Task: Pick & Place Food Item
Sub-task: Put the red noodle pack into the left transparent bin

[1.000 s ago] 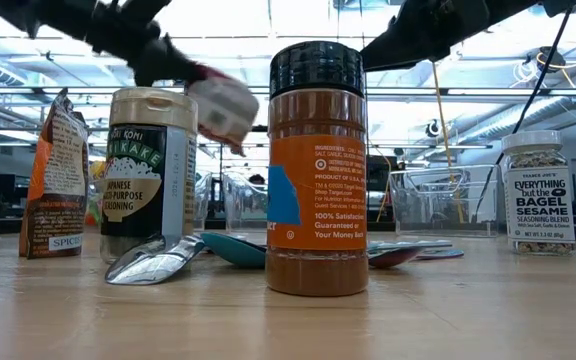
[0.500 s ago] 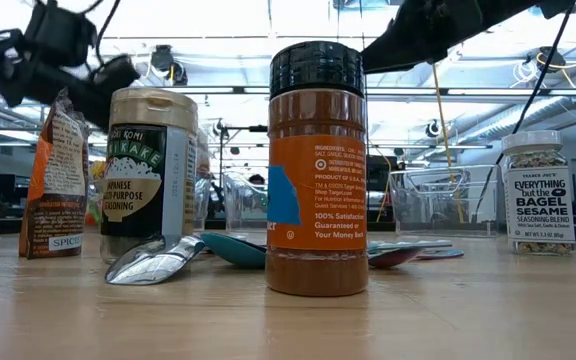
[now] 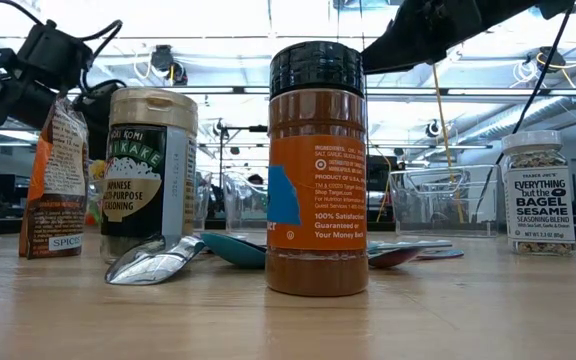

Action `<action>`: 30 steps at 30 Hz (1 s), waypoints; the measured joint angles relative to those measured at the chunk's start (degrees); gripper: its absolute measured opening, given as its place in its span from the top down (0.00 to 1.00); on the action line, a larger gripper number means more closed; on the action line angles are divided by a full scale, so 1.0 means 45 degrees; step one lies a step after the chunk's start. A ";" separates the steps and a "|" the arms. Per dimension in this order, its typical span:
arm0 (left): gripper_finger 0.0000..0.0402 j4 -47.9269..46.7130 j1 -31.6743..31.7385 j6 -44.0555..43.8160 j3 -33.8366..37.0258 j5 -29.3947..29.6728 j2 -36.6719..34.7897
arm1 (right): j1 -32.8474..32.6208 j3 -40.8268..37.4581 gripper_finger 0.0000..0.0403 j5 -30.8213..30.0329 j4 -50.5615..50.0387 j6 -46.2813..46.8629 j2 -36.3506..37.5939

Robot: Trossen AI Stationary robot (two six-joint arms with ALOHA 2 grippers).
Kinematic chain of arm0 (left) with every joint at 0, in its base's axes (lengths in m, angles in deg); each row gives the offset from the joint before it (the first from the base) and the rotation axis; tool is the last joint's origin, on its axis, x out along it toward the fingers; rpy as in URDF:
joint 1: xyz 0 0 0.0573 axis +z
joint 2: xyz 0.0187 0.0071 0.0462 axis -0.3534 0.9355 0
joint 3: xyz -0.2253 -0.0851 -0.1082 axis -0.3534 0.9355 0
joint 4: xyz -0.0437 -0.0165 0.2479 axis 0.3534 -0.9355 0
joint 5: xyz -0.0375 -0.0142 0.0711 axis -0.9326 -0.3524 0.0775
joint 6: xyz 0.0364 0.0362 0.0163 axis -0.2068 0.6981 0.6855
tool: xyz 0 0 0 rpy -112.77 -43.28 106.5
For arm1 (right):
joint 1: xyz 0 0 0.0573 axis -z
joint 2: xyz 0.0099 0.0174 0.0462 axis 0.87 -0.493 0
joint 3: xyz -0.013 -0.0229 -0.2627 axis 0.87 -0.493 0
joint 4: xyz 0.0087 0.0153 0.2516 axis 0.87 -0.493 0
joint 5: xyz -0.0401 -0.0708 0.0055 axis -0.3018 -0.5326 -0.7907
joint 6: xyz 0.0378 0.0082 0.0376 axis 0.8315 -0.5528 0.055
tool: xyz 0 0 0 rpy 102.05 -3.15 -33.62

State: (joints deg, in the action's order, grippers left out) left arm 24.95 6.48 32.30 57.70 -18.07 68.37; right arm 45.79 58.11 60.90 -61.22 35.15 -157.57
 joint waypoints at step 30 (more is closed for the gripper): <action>0.84 -0.2258 -0.0199 -0.3234 -0.0024 0.0086 0.0000 | 0.0000 -0.0003 0.75 0.0000 -0.0001 0.0000 0.0000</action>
State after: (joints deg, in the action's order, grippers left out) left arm 14.78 5.59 17.74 57.59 -17.69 68.37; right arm 45.79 58.10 60.90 -61.23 35.15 -157.57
